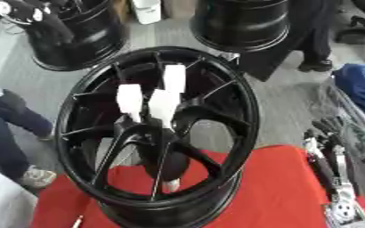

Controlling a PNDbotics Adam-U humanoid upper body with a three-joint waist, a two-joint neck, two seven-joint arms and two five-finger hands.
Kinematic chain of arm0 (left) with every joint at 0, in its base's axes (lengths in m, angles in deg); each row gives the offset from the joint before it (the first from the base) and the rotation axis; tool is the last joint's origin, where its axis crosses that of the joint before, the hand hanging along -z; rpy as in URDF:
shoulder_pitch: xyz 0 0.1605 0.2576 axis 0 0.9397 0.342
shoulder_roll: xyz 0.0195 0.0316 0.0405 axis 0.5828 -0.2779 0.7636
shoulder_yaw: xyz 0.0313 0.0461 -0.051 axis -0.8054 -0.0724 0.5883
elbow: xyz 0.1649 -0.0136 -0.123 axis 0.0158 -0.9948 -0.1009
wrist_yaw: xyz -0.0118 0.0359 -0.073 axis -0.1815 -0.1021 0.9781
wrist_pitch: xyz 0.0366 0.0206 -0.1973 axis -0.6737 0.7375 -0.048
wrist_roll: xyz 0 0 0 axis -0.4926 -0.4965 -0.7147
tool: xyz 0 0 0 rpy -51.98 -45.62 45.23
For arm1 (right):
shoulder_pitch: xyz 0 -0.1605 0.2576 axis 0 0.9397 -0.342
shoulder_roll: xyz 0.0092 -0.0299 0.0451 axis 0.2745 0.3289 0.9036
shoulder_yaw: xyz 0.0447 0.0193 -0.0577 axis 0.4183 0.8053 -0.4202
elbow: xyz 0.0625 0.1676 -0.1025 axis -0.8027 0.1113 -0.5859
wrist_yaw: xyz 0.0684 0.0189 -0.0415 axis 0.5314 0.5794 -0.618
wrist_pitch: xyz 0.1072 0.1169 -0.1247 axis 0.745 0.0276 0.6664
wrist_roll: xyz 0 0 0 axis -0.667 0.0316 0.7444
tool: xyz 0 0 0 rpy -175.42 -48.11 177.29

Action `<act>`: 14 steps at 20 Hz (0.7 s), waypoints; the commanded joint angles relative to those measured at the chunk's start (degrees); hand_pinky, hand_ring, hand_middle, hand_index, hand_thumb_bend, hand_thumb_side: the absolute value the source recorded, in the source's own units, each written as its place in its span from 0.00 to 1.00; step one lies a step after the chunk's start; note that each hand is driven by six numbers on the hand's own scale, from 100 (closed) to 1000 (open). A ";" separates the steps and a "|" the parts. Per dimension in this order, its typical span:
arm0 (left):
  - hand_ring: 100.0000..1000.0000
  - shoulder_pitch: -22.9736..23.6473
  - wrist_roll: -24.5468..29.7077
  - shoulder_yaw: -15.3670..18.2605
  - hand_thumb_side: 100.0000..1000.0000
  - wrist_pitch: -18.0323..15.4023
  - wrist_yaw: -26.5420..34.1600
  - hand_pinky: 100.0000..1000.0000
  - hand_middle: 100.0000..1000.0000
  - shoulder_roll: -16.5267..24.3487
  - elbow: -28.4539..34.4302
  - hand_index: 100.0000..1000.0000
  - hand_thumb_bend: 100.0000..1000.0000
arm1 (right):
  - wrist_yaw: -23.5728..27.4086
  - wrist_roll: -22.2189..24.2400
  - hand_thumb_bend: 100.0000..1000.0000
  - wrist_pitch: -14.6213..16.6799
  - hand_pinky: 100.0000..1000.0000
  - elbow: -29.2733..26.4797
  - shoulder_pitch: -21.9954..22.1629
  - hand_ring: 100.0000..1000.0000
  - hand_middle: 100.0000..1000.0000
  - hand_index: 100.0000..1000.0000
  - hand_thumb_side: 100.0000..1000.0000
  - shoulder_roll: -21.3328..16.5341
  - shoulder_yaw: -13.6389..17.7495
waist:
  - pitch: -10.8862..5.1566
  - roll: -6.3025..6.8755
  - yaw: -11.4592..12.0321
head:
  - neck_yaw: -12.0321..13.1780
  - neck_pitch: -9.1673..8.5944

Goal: Pull the pin out of the wheel hub.

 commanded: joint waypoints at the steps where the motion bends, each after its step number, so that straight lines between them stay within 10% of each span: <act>1: 0.69 -3.38 4.77 -3.96 0.48 -5.50 -3.24 0.74 0.71 -2.83 -3.62 0.85 0.73 | -0.19 0.21 0.00 0.03 0.68 -0.43 -0.18 0.76 0.99 0.84 0.66 -0.98 -0.14 | -0.92 -0.14 0.17 | -0.09 -0.08; 14: 0.67 -7.71 4.80 -9.09 0.46 -7.63 -8.90 0.72 0.70 -12.65 -14.89 0.84 0.76 | -0.25 0.31 0.00 0.14 0.68 -0.39 -0.12 0.76 0.99 0.84 0.66 -0.95 -0.10 | -1.07 -0.11 0.03 | -0.03 -0.08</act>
